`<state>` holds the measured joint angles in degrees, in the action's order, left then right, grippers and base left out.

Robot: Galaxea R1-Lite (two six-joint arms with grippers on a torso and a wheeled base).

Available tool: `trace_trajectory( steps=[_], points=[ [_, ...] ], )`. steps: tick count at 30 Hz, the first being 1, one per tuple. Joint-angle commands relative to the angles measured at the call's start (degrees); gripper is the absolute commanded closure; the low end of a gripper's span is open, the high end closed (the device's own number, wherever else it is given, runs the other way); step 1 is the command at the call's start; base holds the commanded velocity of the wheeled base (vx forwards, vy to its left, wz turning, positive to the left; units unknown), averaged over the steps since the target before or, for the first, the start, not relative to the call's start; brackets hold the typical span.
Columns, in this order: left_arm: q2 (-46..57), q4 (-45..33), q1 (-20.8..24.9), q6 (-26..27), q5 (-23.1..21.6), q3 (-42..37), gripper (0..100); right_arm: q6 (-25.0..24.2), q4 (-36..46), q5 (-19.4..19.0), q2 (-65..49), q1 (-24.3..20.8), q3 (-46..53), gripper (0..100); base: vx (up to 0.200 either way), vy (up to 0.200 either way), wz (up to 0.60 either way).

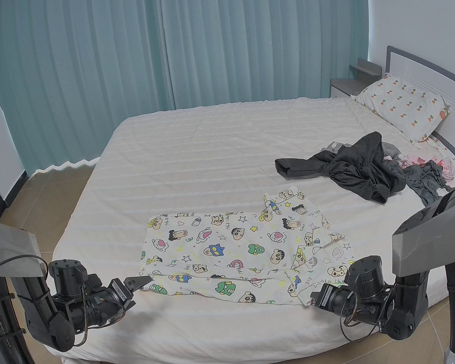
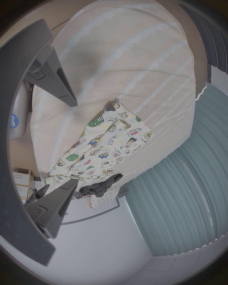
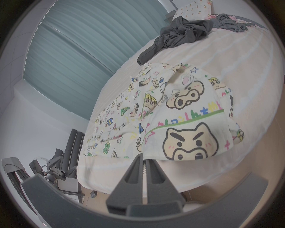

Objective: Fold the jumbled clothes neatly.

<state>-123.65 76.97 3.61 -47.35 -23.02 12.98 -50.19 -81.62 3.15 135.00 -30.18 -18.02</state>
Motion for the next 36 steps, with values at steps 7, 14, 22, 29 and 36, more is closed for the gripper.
trace_trajectory(
  steps=[7, 14, 22, 29, 36],
  points=[
    [-0.28, 0.02, 0.17, -0.02, -0.01, -0.06, 0, -0.08, -4.25, -0.33, -1.4, -1.9, 7.56, 0, 0.0, 0.0, 0.0],
    [-0.28, 0.02, 0.17, -0.02, -0.01, -0.41, 0, -0.17, -7.94, -0.33, -8.26, -1.9, 13.36, 0, 0.0, 0.0, 0.0],
    [-0.28, 0.02, 0.17, -0.02, -0.01, -0.41, 0, 1.67, -7.51, -4.82, -7.21, 6.63, 7.38, 0, 0.0, 0.0, 0.0],
    [-0.28, 0.02, 0.17, -0.02, -0.01, -0.41, 0, 2.38, -4.78, -5.43, 1.76, 9.18, -0.53, 0, 0.0, 0.0, 0.0],
    [-0.36, 0.02, 0.17, 0.06, -0.01, -0.41, 0, 3.17, 1.55, -5.34, 4.22, 9.09, -3.34, 0, 0.0, 0.0, 0.0]
  ],
)
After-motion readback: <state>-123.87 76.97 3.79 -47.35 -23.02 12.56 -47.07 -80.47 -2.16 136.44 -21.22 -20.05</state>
